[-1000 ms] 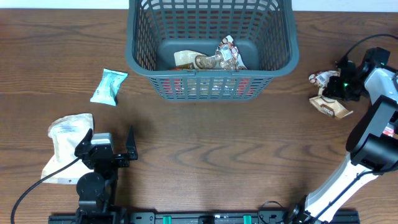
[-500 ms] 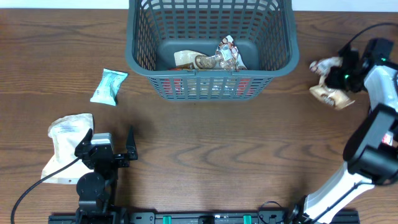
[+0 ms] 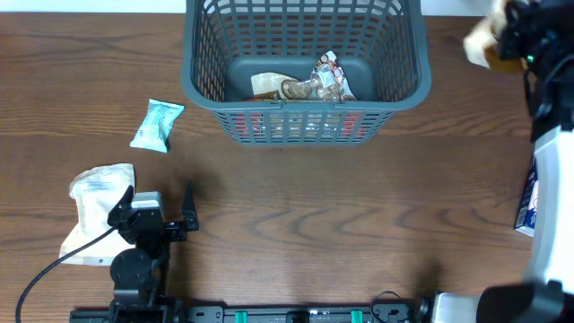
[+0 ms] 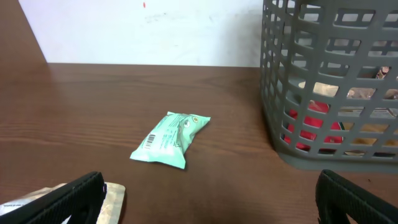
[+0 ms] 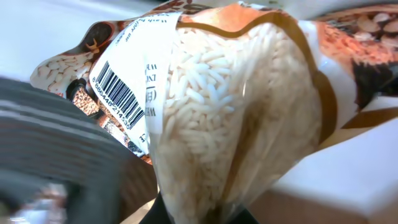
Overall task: Pack container
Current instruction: 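Lift the rice pouch and carry it over the basket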
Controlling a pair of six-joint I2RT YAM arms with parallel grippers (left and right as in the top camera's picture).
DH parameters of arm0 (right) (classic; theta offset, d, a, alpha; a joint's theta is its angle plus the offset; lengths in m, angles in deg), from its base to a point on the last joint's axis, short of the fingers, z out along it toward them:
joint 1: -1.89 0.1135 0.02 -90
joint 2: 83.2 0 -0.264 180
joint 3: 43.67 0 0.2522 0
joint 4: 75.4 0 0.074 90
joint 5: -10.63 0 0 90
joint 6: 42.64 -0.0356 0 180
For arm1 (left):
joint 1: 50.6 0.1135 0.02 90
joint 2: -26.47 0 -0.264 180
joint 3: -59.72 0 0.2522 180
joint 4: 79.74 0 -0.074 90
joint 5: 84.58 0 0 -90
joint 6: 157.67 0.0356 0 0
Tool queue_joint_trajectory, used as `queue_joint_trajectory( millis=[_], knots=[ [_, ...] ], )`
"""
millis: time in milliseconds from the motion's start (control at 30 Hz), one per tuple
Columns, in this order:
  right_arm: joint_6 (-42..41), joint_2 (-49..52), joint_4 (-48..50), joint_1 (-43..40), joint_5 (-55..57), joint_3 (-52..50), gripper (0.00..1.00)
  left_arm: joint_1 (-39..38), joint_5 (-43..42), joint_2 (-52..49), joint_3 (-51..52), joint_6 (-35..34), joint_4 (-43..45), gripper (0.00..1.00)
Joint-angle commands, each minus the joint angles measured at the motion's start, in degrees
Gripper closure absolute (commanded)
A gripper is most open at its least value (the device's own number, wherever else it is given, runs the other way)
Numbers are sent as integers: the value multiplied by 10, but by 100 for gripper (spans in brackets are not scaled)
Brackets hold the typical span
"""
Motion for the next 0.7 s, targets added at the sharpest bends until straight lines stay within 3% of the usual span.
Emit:
queue_joint_trajectory(
  millis=[0,300,667],
  knots=[
    [119,-21,7,63,-72,6,99,-2,4,4,17,-3,-3,1],
    [340,-16,-62,224,-33,6,99,-2,4,4,17,-3,-3,1],
    [388,52,-142,283,-5,6,99,-2,-13,4,17,-3,-4,1]
  ],
)
